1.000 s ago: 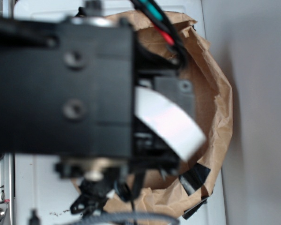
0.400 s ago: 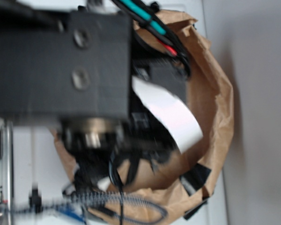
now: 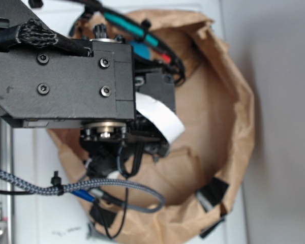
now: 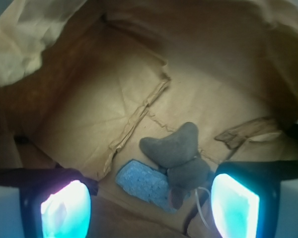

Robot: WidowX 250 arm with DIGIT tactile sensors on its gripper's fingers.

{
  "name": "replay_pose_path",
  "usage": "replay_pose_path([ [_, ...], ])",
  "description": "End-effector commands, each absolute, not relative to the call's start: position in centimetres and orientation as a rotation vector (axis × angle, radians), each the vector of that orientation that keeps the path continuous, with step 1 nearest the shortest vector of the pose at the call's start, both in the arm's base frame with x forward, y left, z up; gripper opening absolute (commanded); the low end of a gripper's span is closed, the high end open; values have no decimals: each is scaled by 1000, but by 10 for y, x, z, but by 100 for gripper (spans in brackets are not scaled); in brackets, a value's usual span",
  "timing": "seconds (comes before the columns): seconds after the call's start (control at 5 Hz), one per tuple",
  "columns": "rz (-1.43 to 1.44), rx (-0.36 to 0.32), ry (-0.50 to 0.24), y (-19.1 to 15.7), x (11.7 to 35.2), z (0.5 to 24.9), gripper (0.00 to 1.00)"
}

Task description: Grab the gray animal.

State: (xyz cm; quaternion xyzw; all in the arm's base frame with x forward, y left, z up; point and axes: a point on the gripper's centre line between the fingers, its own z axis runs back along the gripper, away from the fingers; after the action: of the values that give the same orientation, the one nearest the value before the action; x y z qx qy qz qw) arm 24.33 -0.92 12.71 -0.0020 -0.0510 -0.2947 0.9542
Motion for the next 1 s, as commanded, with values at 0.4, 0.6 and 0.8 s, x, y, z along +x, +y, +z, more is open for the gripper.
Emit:
replay_pose_path([
  [0.4,-553,76,-23,2,303,60,100],
  [0.6,-522,84,4,6,307,48,100],
  [0.8,-516,131,9,2,296,35,100],
])
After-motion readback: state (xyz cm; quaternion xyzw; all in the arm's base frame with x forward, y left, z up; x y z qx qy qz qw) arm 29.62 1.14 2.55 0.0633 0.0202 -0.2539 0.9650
